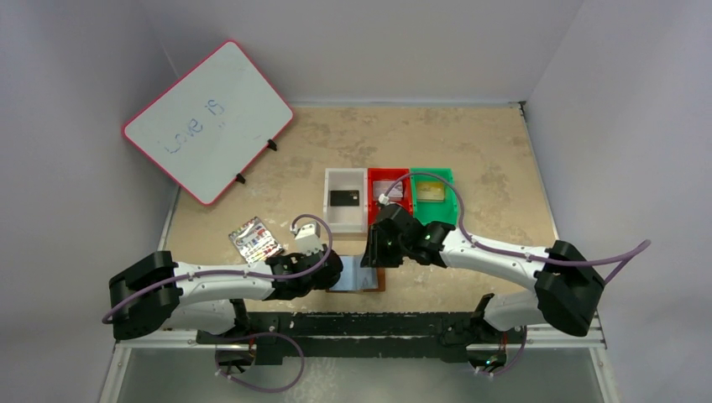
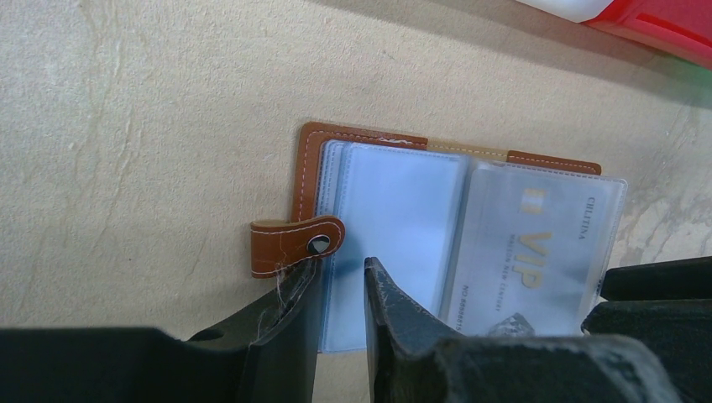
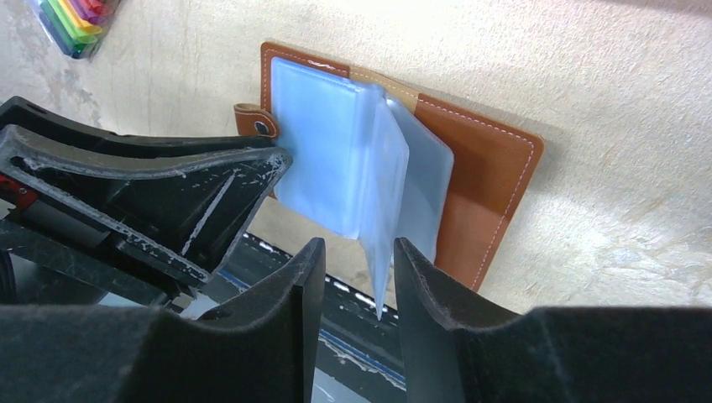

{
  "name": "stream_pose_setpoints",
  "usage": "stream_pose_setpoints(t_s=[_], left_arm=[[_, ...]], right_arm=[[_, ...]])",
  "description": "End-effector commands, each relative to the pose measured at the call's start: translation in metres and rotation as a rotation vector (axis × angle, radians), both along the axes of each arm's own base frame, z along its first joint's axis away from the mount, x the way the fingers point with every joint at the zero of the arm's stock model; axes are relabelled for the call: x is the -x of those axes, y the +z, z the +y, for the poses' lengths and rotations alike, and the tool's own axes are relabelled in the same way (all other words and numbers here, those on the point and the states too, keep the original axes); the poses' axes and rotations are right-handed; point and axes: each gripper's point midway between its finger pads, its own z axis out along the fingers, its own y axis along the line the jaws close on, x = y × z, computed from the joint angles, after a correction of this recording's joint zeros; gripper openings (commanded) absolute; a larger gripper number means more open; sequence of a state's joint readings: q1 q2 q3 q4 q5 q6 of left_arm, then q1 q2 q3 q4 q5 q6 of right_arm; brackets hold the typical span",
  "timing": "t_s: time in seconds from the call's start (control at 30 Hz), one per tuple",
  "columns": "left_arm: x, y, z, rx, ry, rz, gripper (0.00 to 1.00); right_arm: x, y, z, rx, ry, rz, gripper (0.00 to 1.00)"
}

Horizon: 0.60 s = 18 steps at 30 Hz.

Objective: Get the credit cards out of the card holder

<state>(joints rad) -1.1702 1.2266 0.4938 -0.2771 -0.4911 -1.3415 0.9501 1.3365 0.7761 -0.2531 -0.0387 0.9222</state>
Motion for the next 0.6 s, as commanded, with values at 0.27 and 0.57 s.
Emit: stream_pose_setpoints(t_s=[0.27,0.57], left_arm=[[-0.001,0.003,-0.005,-0.005,-0.021,-0.005,0.24],[-0.003,0.01,0.002,-0.014,-0.004,-0.025,0.23]], right_arm=[[0.0,0.014,0.03,-0.125,0.076,-0.027,0.38],[0.003,0.003,0.052,-0.216,0.125,0.0,0.26]])
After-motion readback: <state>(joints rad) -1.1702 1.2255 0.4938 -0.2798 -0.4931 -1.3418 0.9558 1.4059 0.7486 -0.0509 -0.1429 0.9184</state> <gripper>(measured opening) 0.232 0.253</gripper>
